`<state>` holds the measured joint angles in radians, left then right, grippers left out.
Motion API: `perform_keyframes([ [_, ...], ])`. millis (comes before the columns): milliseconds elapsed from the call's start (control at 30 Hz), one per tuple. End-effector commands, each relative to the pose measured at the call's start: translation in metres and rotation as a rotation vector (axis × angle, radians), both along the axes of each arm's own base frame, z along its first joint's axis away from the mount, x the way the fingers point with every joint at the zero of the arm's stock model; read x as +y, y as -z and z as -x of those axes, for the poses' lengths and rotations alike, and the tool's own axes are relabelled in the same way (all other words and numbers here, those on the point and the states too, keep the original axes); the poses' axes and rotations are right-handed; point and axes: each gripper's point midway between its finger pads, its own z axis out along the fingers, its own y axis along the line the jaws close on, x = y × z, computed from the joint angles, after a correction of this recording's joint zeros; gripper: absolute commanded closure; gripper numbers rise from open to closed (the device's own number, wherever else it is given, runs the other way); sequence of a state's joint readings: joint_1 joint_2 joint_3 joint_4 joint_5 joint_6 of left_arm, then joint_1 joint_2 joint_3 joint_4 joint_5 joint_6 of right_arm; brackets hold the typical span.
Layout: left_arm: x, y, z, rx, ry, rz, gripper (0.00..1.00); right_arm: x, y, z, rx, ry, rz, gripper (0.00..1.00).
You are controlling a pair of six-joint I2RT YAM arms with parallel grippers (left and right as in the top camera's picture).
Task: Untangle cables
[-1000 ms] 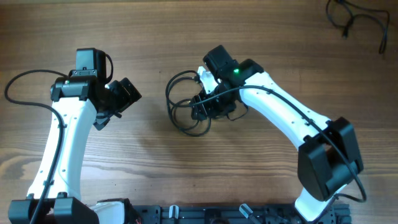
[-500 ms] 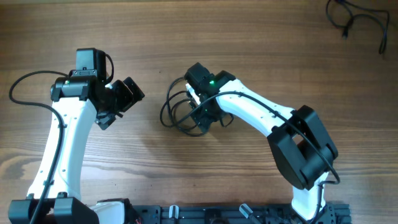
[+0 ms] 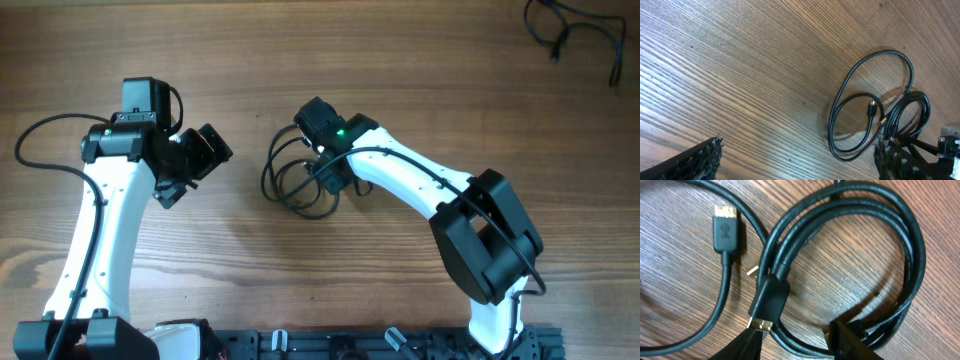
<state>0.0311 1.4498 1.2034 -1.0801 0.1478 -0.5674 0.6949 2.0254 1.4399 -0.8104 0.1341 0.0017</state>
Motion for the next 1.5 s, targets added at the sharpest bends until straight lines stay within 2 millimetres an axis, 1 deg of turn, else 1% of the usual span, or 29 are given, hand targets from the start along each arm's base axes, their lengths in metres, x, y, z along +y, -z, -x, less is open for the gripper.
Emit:
perform_keyframes([
  [0,0.000,0.004,0.001,0.014,-0.015,0.012,0.00,0.001,0.010,0.002,0.016,-0.002,-0.009,0.55],
  [33,0.000,0.004,0.001,0.015,-0.015,0.012,0.00,-0.001,0.017,0.005,0.022,-0.003,-0.011,0.54],
  [100,0.000,0.004,0.001,0.015,-0.015,0.012,0.00,-0.001,0.023,0.011,0.041,-0.004,-0.021,0.71],
  [133,0.000,0.004,0.001,0.013,-0.015,0.012,0.00,0.001,0.023,0.013,0.053,-0.005,-0.037,0.76],
  [167,0.000,0.004,0.000,0.008,-0.015,0.012,0.00,0.006,0.022,0.014,0.063,-0.008,-0.060,0.77],
  [200,0.000,0.004,-0.001,0.004,-0.015,0.011,0.00,0.007,0.019,0.012,0.058,-0.002,-0.065,0.79],
  [233,0.000,0.004,-0.001,0.004,-0.015,0.012,0.00,0.009,0.013,0.009,0.045,0.012,-0.072,0.84],
  [267,0.000,0.004,-0.001,0.004,-0.015,0.012,0.00,0.011,0.000,0.005,0.023,0.020,-0.084,0.93],
  [300,0.000,0.004,-0.001,0.004,-0.014,0.012,0.00,0.015,-0.021,0.000,-0.004,0.020,-0.107,0.96],
  [367,-0.003,0.003,-0.001,0.005,-0.009,0.028,0.00,0.016,-0.083,-0.012,-0.088,0.047,-0.182,0.96],
  [400,-0.007,0.003,0.000,0.007,-0.004,0.046,0.00,0.014,-0.106,-0.015,-0.123,0.069,-0.219,0.96],
  [433,-0.014,0.001,0.000,-0.002,0.040,0.079,0.00,0.012,-0.129,-0.016,-0.157,0.096,-0.267,0.96],
  [467,-0.022,-0.001,-0.001,-0.016,0.094,0.116,0.00,0.009,-0.154,-0.014,-0.192,0.118,-0.323,0.95],
  [533,-0.040,-0.006,0.000,-0.038,0.195,0.181,0.00,0.010,-0.198,-0.001,-0.219,0.123,-0.456,0.95],
  [567,-0.046,-0.006,0.001,-0.040,0.217,0.190,0.00,0.010,-0.213,0.004,-0.218,0.157,-0.516,0.95],
  [633,-0.067,-0.008,0.004,-0.043,0.283,0.208,0.00,0.017,-0.238,0.018,-0.174,0.234,-0.655,0.95],
  [667,-0.078,-0.009,0.005,-0.050,0.319,0.213,0.00,0.022,-0.245,0.023,-0.141,0.259,-0.707,0.95],
  [733,-0.101,-0.011,0.007,-0.070,0.396,0.216,0.00,0.026,-0.248,0.025,-0.090,0.347,-0.763,0.95],
  [767,-0.114,-0.012,0.009,-0.081,0.441,0.218,0.00,0.023,-0.248,0.023,-0.072,0.414,-0.782,0.96],
  [800,-0.123,-0.012,0.011,-0.087,0.471,0.219,0.00,0.019,-0.248,0.020,-0.057,0.464,-0.798,0.96],
  [933,-0.142,-0.015,0.013,-0.111,0.534,0.228,0.00,0.025,-0.261,0.026,0.085,0.423,-0.928,0.96],
  [967,-0.152,-0.018,0.014,-0.126,0.558,0.257,0.00,0.024,-0.265,0.027,0.123,0.418,-0.960,0.96],
  [1067,-0.169,-0.026,0.011,-0.172,0.602,0.306,0.00,0.025,-0.271,0.031,0.178,0.398,-1.004,0.96],
  [1100,-0.176,-0.029,0.011,-0.191,0.620,0.323,0.00,0.028,-0.274,0.035,0.202,0.377,-1.024,0.96],
  [1200,-0.185,-0.032,0.011,-0.214,0.649,0.331,0.00,0.031,-0.278,0.034,0.210,0.377,-1.045,0.96],
  [1267,-0.176,-0.027,0.005,-0.210,0.610,0.268,0.00,0.031,-0.279,0.033,0.209,0.384,-1.052,0.96],
  [1300,-0.166,-0.022,0.001,-0.197,0.548,0.217,0.00,0.030,-0.279,0.031,0.211,0.396,-1.054,0.96],
  [1400,-0.144,-0.014,-0.006,-0.173,0.420,0.114,0.00,0.025,-0.280,0.029,0.220,0.407,-1.063,0.96],
  [1467,-0.125,-0.008,-0.008,-0.149,0.337,0.029,0.00,0.019,-0.279,0.025,0.216,0.427,-1.061,0.96],
])
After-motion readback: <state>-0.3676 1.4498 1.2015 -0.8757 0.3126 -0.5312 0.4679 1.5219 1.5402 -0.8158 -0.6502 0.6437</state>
